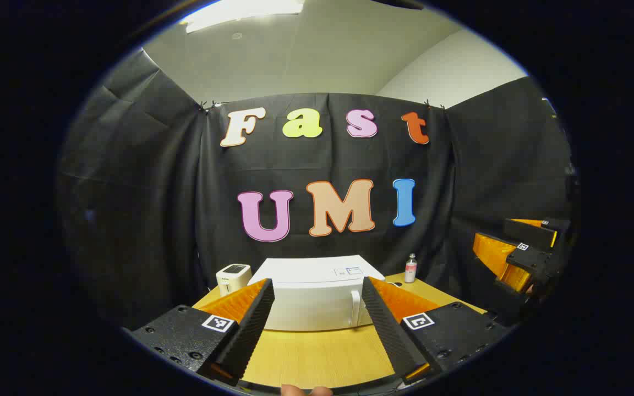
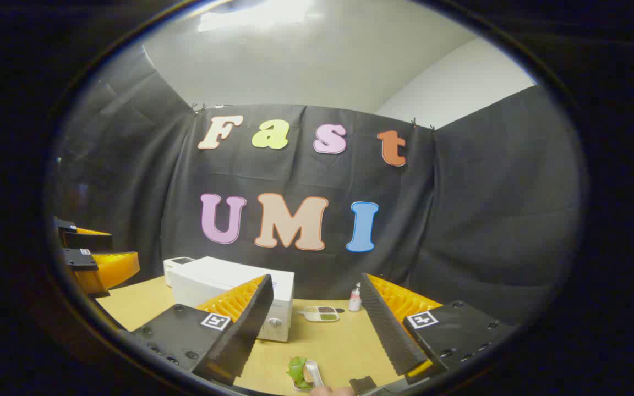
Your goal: Open the microwave oven with the left hand, put the food in, and close the microwave oven.
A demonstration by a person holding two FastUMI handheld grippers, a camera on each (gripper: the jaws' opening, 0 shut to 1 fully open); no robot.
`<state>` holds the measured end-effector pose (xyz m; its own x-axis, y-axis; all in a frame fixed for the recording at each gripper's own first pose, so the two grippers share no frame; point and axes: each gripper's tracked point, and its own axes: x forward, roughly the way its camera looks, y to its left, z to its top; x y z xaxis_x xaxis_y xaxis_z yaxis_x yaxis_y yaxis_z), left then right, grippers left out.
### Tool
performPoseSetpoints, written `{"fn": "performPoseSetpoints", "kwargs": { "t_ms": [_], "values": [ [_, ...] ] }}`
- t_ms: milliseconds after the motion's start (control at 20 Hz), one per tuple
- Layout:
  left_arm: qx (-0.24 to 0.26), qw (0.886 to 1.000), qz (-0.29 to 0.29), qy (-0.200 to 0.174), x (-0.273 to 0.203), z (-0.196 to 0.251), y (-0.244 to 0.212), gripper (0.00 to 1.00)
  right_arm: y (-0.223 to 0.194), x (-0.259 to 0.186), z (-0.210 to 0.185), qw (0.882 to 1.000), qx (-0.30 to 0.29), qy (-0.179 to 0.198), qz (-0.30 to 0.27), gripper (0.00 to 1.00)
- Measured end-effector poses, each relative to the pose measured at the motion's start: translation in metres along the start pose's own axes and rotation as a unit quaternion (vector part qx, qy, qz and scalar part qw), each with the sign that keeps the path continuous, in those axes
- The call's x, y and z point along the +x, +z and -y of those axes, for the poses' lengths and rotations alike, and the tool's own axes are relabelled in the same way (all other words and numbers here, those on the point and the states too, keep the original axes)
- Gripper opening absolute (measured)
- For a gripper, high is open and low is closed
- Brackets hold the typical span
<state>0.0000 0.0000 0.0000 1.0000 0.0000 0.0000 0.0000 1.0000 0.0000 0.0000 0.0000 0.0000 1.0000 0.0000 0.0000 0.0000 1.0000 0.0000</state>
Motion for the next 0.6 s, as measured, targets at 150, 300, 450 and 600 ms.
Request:
{"fn": "performPoseSetpoints", "kwargs": {
  "t_ms": [150,300,450,600],
  "values": [
    [0.006,1.000,0.000,0.007,0.002,-0.002,0.001,0.95,0.005,0.004,0.000,1.000,-0.002,0.002,0.008,0.97],
    [0.006,1.000,-0.004,0.013,0.005,-0.003,0.000,0.95,0.003,0.009,-0.001,1.000,0.002,0.006,0.008,0.96],
    [0.015,1.000,-0.003,0.015,0.005,-0.004,0.000,0.96,0.002,0.012,-0.001,1.000,0.004,0.006,0.005,0.96],
    [0.022,1.000,-0.003,0.016,0.006,-0.004,0.001,0.95,-0.002,0.014,-0.007,1.000,0.002,0.013,-0.001,0.96]
  ]
}}
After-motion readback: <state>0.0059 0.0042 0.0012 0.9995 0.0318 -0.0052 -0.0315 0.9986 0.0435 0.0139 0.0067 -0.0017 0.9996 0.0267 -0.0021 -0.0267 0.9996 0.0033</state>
